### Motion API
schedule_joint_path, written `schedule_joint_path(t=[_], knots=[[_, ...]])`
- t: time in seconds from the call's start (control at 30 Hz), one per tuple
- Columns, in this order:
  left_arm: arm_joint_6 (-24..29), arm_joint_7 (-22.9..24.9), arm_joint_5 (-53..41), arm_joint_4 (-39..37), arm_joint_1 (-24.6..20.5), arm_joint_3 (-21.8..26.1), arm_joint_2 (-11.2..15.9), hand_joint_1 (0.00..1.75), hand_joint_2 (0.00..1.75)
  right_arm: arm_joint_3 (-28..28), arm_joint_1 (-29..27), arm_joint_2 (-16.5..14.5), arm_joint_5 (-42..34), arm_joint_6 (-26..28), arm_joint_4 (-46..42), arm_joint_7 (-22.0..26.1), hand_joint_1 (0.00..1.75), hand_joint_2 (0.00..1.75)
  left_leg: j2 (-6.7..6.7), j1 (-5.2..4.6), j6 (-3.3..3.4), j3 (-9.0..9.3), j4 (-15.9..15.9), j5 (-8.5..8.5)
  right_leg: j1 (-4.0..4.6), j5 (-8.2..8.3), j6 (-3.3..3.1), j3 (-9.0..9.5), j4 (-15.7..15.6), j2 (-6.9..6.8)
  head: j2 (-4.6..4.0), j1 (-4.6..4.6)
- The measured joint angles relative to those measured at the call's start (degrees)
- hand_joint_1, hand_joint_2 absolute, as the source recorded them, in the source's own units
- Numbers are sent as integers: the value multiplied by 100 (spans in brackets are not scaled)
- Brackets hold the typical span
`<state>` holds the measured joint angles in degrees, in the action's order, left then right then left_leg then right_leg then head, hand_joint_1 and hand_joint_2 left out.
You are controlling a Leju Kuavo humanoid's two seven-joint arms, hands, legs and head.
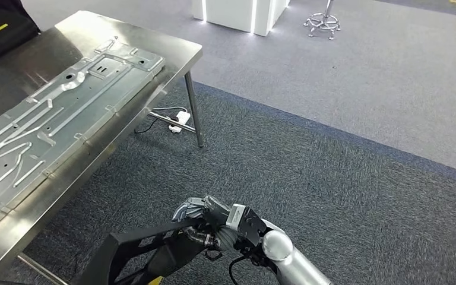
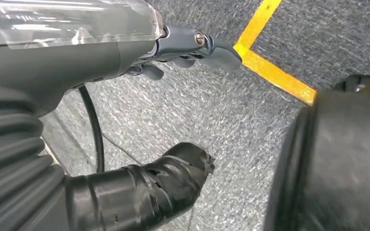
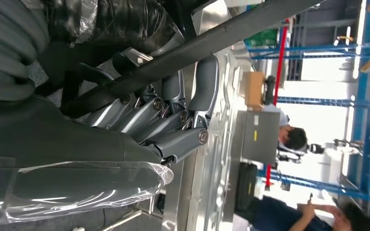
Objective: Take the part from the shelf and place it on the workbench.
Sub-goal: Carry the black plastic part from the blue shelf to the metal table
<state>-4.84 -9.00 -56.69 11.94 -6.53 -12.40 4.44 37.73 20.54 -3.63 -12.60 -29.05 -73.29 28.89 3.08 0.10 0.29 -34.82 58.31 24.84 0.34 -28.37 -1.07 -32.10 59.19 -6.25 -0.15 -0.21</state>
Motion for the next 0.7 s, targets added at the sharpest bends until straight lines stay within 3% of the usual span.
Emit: schedule_joint_path(t=[0.03,0.1,0.17,0.2,0.23,0.27,0.3,0.33,0.4,0.47,0.53,0.6,0.67,0.7], knots=[[3,9,-4,-1,14,7,-11,0,175,0,-2,2,3,7,-8,1,175,175,-60,13,29,13,-25,-13,-4,-20,33,12,5,-32,0,-1],[-8,-7,1,-1,29,28,-21,0,175,-2,-5,12,10,31,-31,10,175,175,-178,43,95,49,-87,-53,-19,-175,93,-67,214,150,0,1],[-27,-52,11,-1,27,54,-23,0,175,-8,-34,43,20,61,-48,26,175,175,-292,54,145,58,-115,-72,-41,-512,119,-378,862,475,0,2],[-37,-69,16,-1,26,68,-23,0,175,-12,-63,66,27,74,-50,31,175,175,-355,50,158,53,-114,-73,-50,-667,123,-576,1251,566,0,2],[-44,-78,32,-1,31,86,-22,0,175,-14,-96,91,37,81,-50,33,175,175,-427,48,163,51,-110,-71,-58,-732,128,-727,1524,602,0,2],[-50,-74,52,-1,37,107,-22,0,175,-16,-125,113,47,84,-50,37,175,175,-501,48,162,51,-103,-69,-67,-683,132,-793,1607,617,0,2],[-54,-63,81,-1,45,134,-23,0,175,-17,-143,128,60,85,-53,41,175,175,-578,49,156,52,-90,-64,-79,-526,133,-756,1469,627,0,3],[-55,-46,110,-1,52,167,-25,0,175,-20,-153,140,73,86,-62,45,175,175,-653,52,143,52,-68,-55,-95,-296,131,-625,1138,665,0,3],[-56,-17,142,0,58,230,-33,0,175,-27,-157,155,94,86,-88,52,175,175,-781,50,98,27,-5,-26,-130,24,118,-324,427,864,0,2],[-55,-1,145,0,67,274,-39,0,175,-31,-170,171,111,85,-110,55,175,175,-885,57,30,-18,30,-18,-128,78,98,-205,138,983,0,1],[-63,20,139,-1,98,299,-39,0,175,-33,-178,179,124,78,-132,57,175,175,-958,82,-49,-43,22,-27,-117,96,42,-175,96,900,0,2],[-77,40,127,-1,123,312,-47,0,175,-33,-173,177,120,63,-157,60,175,175,-784,84,-102,-115,179,82,-120,132,-42,-120,28,805,0,-3],[-83,58,97,-1,113,326,-58,0,175,-33,-175,176,95,34,-173,60,175,175,-493,78,-136,-370,741,392,-104,145,-95,-94,-11,704,0,-11],[-84,74,79,-1,107,332,-61,0,175,-33,-179,176,80,13,-175,58,175,175,-419,84,-153,-548,1114,561,-91,142,-108,-95,-11,654,0,-15]])
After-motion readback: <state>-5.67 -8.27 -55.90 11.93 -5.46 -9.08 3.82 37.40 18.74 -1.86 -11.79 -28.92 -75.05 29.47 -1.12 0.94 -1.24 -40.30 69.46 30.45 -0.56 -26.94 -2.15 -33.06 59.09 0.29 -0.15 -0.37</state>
